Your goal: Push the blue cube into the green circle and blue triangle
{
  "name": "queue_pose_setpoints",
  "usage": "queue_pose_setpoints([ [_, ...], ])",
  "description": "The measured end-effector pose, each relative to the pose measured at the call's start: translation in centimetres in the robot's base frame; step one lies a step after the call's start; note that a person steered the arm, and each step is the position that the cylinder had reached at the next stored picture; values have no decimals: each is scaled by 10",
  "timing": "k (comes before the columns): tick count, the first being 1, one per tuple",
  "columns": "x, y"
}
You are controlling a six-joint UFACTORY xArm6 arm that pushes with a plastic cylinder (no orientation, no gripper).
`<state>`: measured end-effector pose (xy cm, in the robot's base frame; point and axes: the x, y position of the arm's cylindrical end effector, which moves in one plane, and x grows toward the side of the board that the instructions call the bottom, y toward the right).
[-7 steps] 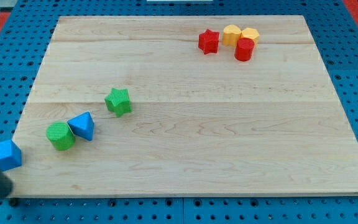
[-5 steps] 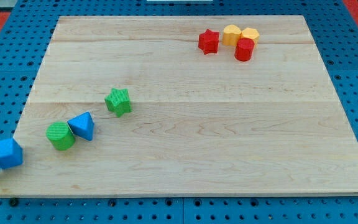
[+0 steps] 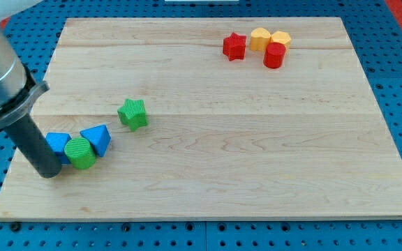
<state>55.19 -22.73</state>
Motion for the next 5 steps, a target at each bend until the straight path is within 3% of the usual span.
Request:
queue_pose_setpoints([
  [2, 1, -49],
  [3, -44, 1],
  [5, -29, 36],
])
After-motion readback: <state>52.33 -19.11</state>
